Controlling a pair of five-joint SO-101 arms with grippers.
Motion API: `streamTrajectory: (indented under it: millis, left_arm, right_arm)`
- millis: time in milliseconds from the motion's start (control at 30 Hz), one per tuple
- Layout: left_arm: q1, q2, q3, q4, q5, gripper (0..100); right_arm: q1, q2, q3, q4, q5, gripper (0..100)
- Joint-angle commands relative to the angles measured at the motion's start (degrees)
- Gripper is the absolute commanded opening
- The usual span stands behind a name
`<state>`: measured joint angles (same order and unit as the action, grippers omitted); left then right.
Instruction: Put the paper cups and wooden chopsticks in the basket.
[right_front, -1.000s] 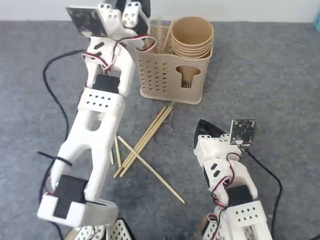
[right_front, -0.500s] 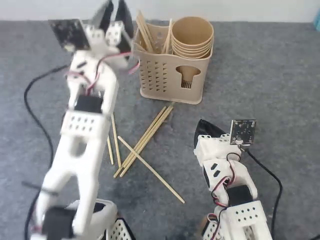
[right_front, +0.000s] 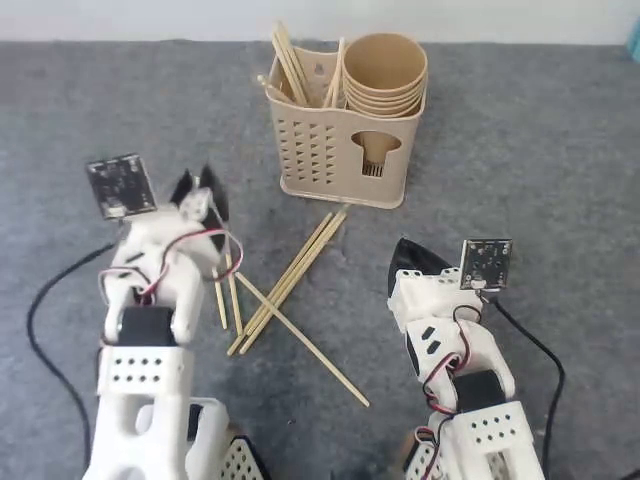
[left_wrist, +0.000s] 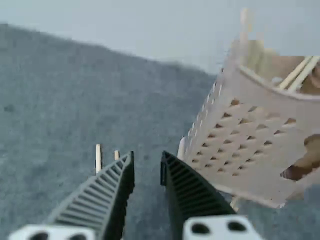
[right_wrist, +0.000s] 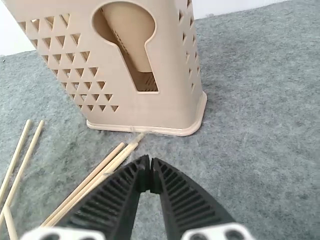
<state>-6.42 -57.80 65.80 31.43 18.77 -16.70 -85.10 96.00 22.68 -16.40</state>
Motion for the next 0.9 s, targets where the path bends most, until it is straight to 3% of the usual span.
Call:
streamTrajectory:
  millis: [0,167,500,867]
  left_arm:
    - [-0.5,2.3,0.9,4.4,-0.8,9]
    - [-0.8,11.3,-2.2,4.7,-0.9,9]
    - [-9.1,41.4,-18.7,4.7,-0.7,9]
    - [-9.4,70.1,-40.0,4.7,-0.7,9]
  right_arm:
    - [0.3,-1.1,0.9,0.3,0.7,0.8]
    - [0.3,-1.1,0.9,0.9,0.7,0.8]
    - [0.3,-1.1,0.9,1.5,0.6,0.8]
    - [0.3,-1.1,0.9,1.5,0.8,0.9]
